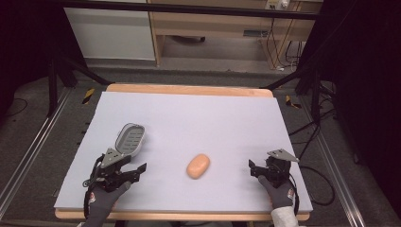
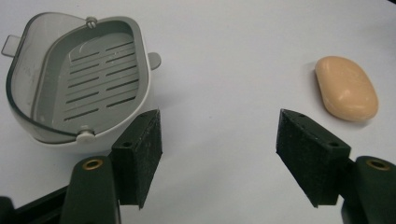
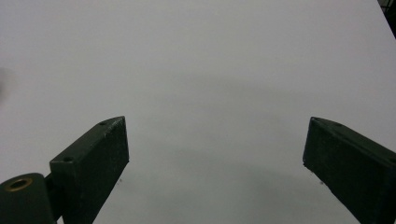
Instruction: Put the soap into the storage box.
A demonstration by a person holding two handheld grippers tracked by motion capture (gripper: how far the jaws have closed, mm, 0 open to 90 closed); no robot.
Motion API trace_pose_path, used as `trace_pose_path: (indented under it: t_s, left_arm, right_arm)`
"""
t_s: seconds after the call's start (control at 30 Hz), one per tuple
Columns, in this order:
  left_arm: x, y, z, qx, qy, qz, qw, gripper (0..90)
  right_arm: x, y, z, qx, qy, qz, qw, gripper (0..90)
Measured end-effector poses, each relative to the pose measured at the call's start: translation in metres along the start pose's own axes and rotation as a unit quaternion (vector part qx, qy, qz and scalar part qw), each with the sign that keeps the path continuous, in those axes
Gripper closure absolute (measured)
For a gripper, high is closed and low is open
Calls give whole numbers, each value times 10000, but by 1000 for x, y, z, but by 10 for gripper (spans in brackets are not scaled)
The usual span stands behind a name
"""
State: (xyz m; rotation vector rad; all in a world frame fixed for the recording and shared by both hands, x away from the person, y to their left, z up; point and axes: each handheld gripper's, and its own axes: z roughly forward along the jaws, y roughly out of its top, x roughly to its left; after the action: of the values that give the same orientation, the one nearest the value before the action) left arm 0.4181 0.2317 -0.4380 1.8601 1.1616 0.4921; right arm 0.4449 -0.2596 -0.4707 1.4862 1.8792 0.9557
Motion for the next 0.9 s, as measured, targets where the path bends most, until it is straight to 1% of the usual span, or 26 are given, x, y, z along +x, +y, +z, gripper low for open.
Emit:
trace_pose_path:
  t_s: [0.07, 0.1, 0.27, 0.33, 0.4, 0.47, 0.5, 0.53, 0.63, 0.73, 0.87, 0.9]
  left_arm:
    - [-1, 2, 0, -15, -24, -18, 10000, 306]
    - [-2, 3, 0, -16, -39, -4, 10000, 306]
    - [-11, 14, 6, -25, -113, 107, 9999, 301]
    - [-12, 15, 7, -28, -124, 117, 9999, 299]
    - [-20, 22, 12, -12, -179, 199, 9996, 295]
    - [-22, 24, 14, -17, -201, 210, 9996, 293]
    - [-27, 27, 18, 2, -257, 257, 9993, 292]
    - [-27, 27, 18, 2, -257, 257, 9993, 290]
    - [-36, 34, 25, 30, -337, 328, 9989, 287]
    - [-40, 36, 28, 30, -363, 329, 9988, 284]
    - [-50, 40, 37, 82, -431, 390, 9983, 282]
    - [-50, 40, 37, 82, -431, 390, 9983, 281]
  right_arm:
    - [0, 0, 0, -8, -5, -1, 10000, 71]
    - [0, 0, 0, -15, -8, -40, 10000, 71]
    - [2, 2, 0, -6, -16, -32, 10000, 70]
    - [3, 2, 0, 0, -45, -74, 10000, 70]
    - [3, 2, 0, -11, -36, -86, 10000, 70]
    - [3, 2, 0, -20, -31, -78, 10000, 70]
    - [3, 3, -1, -15, -38, -78, 10000, 69]
    - [3, 3, -1, -25, -34, -70, 10000, 69]
    - [4, 4, -1, -32, -17, -58, 10000, 68]
    - [5, 4, 0, -34, -29, -72, 10000, 67]
    - [5, 4, 0, -23, -71, -60, 10000, 62]
    - [5, 4, 0, -23, -71, -60, 10000, 62]
